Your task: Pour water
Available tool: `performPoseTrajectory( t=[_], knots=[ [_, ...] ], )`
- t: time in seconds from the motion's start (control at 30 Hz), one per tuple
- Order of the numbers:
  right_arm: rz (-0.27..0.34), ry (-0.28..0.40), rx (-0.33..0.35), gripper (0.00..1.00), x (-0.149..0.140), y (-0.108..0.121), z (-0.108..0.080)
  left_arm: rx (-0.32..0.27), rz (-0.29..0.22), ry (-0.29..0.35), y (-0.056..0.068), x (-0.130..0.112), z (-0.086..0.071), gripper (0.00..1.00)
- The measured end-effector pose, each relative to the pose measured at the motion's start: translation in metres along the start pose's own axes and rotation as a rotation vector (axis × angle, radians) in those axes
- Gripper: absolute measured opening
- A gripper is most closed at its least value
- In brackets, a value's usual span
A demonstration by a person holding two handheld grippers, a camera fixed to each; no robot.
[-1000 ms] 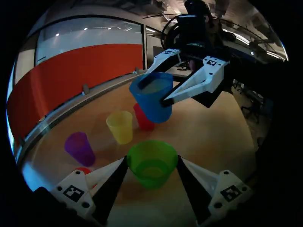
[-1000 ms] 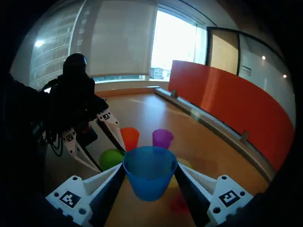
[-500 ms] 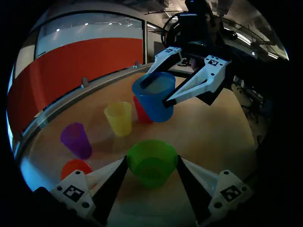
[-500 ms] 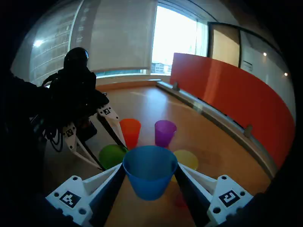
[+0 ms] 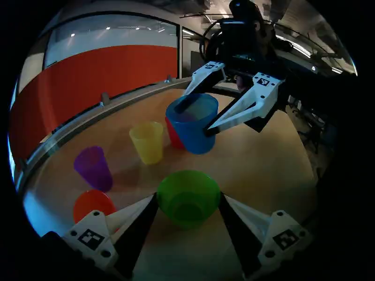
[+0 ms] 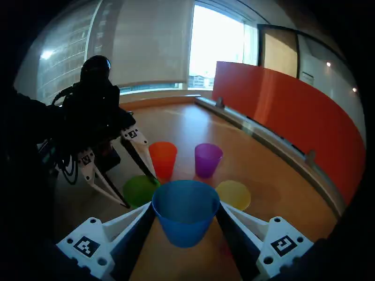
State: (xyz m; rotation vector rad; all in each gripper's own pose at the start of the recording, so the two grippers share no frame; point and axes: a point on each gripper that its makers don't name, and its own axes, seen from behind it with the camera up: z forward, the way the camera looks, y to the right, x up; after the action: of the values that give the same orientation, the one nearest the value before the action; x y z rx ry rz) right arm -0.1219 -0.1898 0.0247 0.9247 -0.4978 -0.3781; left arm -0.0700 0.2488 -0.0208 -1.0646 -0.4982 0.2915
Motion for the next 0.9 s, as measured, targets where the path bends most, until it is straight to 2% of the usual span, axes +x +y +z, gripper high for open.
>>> performPoseTrajectory(
  t=[0.2,0.37,0.67,0.9],
  knots=[
    [0.003,-0.005,0.003,0.91,-0.002,-0.002,0.003,-0.005,-0.014,-0.010,0.000,-0.004,0.001,0.91],
    [0.011,-0.011,0.009,0.91,-0.007,-0.005,0.005,0.002,-0.037,-0.019,-0.002,-0.008,0.000,0.98],
    [0.030,-0.030,0.024,0.91,-0.022,-0.012,0.014,0.023,-0.062,-0.021,-0.005,-0.015,-0.013,0.98],
    [0.052,-0.046,0.035,0.91,-0.035,-0.017,0.024,0.035,-0.073,-0.004,0.002,-0.018,-0.025,0.98]
  ],
)
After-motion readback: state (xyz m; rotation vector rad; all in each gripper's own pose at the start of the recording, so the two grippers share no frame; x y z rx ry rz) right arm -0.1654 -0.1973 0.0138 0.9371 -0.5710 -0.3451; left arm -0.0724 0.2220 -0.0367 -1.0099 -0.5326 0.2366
